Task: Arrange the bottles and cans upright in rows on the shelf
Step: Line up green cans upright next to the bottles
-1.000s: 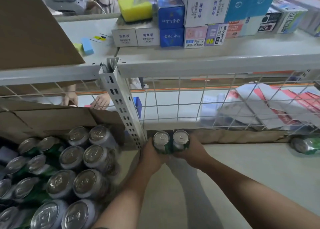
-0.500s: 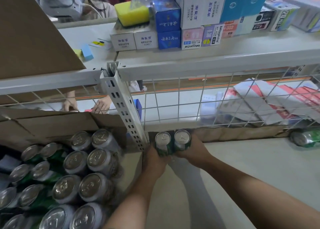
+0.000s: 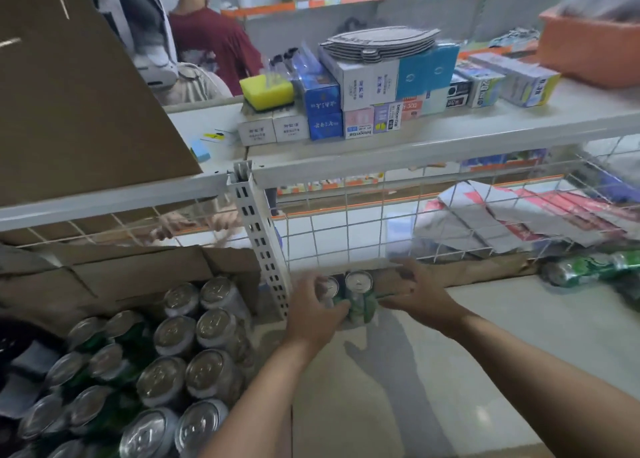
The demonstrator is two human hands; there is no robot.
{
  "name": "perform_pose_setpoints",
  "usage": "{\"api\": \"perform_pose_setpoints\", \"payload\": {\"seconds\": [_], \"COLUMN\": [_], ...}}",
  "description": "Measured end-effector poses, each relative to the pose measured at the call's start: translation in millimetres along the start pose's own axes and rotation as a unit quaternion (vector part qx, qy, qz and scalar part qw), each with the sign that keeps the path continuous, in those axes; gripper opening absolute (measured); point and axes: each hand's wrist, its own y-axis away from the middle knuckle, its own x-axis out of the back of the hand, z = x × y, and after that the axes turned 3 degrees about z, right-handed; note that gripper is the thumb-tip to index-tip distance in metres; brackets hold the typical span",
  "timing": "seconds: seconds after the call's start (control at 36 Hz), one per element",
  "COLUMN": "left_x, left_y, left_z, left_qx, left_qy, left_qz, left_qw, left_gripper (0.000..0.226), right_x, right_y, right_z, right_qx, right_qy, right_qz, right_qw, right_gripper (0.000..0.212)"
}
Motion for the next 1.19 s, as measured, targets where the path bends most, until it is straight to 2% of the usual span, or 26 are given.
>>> {"api": "perform_pose_setpoints", "payload": {"seconds": [0.08, 0.17, 0.25, 0.33, 0.39, 0.44, 0.58, 0.67, 0.75, 0.86, 0.94, 1.06, 1.14, 1.19], "left_x": [-2.7, -26.4, -65.9, -112.3, -144.1, -180.6, -270.6, -320.4, -368.6, -423.6, -456.5, -479.3, -486.6, -491.7], "left_y": [-0.9, 0.3, 5.9, 19.4, 28.7, 40.5, 68.3, 83.7, 94.6, 105.3, 110.5, 114.5, 111.5, 107.8], "left_z": [28.0, 51.2, 73.3, 100.7, 116.4, 135.6, 163.9, 178.8, 188.1, 201.7, 212.0, 223.1, 225.6, 225.4], "left_qx": [-0.023, -0.027, -0.041, -0.067, -0.056, -0.048, -0.068, -0.062, -0.052, -0.091, -0.088, -0.110, -0.177, -0.218], "left_qy": [0.005, 0.039, 0.046, 0.044, 0.046, 0.043, 0.004, -0.011, -0.038, -0.117, -0.140, -0.186, -0.265, -0.294], "left_qz": [-0.058, -0.106, -0.154, -0.215, -0.267, -0.316, -0.376, -0.401, -0.416, -0.435, -0.430, -0.431, -0.433, -0.422], "left_qw": [0.998, 0.993, 0.986, 0.973, 0.961, 0.947, 0.924, 0.914, 0.907, 0.888, 0.888, 0.876, 0.843, 0.829], "left_gripper": [0.036, 0.036, 0.036, 0.045, 0.053, 0.052, 0.044, 0.043, 0.054, 0.067, 0.073, 0.082, 0.080, 0.084], "right_x": [27.1, 59.5, 97.1, 141.5, 169.2, 202.4, 282.8, 319.9, 351.0, 385.9, 401.2, 409.3, 416.0, 423.1], "right_y": [13.6, 32.8, 60.5, 91.0, 108.4, 129.7, 177.0, 198.0, 210.2, 209.4, 202.4, 195.5, 190.5, 186.3], "right_z": [-9.5, -6.0, -1.1, 13.5, 27.2, 42.6, 97.3, 133.9, 170.0, 207.9, 229.7, 241.8, 242.6, 234.0], "right_qx": [-0.010, -0.025, -0.046, -0.091, -0.105, -0.130, -0.198, -0.233, -0.256, -0.277, -0.282, -0.262, -0.232, -0.181], "right_qy": [-0.021, -0.030, -0.002, 0.022, 0.027, 0.030, 0.041, 0.052, 0.075, 0.102, 0.098, 0.084, 0.076, 0.053], "right_qz": [0.028, 0.071, 0.132, 0.191, 0.223, 0.258, 0.314, 0.325, 0.316, 0.260, 0.199, 0.163, 0.192, 0.221], "right_qw": [0.999, 0.997, 0.990, 0.977, 0.969, 0.957, 0.928, 0.915, 0.911, 0.919, 0.933, 0.947, 0.950, 0.957], "right_gripper": [0.067, 0.066, 0.054, 0.062, 0.063, 0.065, 0.072, 0.075, 0.082, 0.090, 0.096, 0.082, 0.070, 0.057]}}
